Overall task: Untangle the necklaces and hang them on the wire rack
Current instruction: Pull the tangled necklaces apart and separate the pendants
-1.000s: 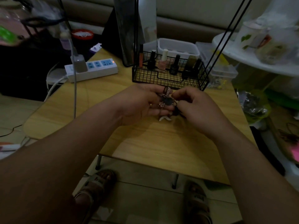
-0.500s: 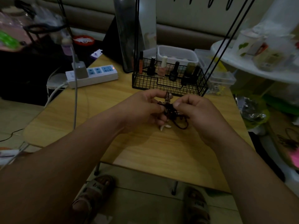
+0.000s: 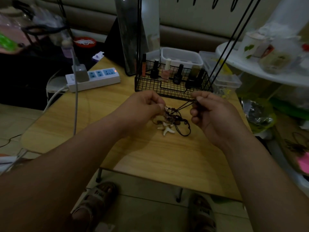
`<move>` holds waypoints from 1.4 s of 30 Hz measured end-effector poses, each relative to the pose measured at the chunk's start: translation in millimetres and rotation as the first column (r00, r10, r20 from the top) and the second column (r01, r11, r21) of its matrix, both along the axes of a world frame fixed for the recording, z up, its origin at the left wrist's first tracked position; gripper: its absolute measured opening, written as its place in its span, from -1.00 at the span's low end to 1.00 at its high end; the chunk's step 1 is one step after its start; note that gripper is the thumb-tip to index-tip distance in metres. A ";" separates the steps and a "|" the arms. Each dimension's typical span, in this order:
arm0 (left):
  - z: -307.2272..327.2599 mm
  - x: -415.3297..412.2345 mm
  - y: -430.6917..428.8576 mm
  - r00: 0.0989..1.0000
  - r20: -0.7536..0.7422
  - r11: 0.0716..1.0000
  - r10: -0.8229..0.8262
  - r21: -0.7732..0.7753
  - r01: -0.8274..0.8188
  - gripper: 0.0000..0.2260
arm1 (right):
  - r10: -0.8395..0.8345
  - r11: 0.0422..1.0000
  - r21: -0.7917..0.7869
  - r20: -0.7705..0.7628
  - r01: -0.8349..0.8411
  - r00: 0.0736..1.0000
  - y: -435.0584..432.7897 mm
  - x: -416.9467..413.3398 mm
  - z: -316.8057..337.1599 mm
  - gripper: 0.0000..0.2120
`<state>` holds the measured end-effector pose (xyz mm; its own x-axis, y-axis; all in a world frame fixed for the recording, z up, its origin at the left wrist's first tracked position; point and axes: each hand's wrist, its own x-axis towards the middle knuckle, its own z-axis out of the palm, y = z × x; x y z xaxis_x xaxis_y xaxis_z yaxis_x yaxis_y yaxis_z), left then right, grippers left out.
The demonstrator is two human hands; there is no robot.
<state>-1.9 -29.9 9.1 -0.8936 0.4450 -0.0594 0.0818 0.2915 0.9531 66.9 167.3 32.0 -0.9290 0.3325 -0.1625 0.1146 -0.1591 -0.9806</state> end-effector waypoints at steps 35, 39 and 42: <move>-6.1 -1.7 8.4 0.935 -0.347 0.920 -0.073 -0.386 -0.072 -0.89 | 0.024 0.845 -0.480 -0.406 -0.235 0.914 19.8 2.1 24.1 -0.84; -1.7 -6.3 5.9 0.975 -0.181 0.965 0.127 -0.204 -0.164 -0.87 | -0.023 0.805 -0.533 -0.467 -0.261 0.884 34.0 1.8 27.3 -0.84; 3.1 -9.6 5.4 0.956 0.120 0.959 0.267 0.067 -0.277 -0.89 | -0.049 0.842 -0.504 -0.426 -0.192 0.903 42.8 3.2 29.3 -0.85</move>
